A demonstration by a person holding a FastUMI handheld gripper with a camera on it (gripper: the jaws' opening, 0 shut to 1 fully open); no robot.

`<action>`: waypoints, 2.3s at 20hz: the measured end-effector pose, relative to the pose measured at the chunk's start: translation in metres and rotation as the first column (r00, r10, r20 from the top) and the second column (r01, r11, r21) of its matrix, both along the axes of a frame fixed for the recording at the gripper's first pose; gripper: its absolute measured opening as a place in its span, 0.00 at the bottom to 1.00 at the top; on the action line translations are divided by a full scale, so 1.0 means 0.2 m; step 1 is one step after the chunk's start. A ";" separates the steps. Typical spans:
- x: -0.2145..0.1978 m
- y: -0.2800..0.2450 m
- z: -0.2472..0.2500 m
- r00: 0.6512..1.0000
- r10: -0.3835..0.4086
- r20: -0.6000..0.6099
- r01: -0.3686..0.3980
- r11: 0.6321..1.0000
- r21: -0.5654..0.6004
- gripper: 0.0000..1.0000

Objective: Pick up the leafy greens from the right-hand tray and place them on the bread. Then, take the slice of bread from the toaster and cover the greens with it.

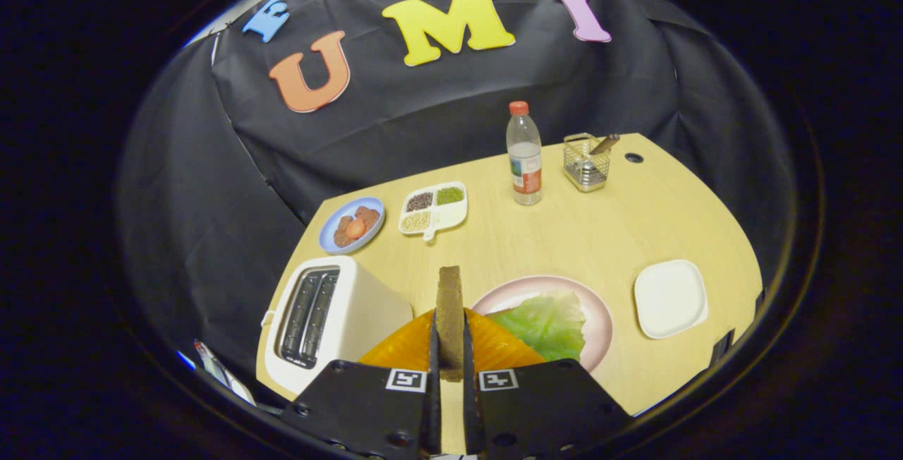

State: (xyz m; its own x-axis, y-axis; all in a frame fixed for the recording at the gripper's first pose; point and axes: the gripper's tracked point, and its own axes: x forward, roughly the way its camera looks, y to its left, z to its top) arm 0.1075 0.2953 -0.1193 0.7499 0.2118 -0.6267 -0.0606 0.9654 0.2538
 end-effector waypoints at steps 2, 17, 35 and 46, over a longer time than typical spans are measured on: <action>0.03 -0.05 -0.05 1.000 -0.009 -0.001 0.009 1.000 -0.004 0.12; 0.11 -0.37 -0.31 0.998 0.017 0.056 -0.010 0.994 -0.110 0.20; 0.09 -0.50 -0.50 0.998 -0.034 0.054 0.046 0.968 -0.248 0.66; 0.01 -0.55 -0.49 0.993 -0.047 0.105 0.069 0.973 -0.219 0.93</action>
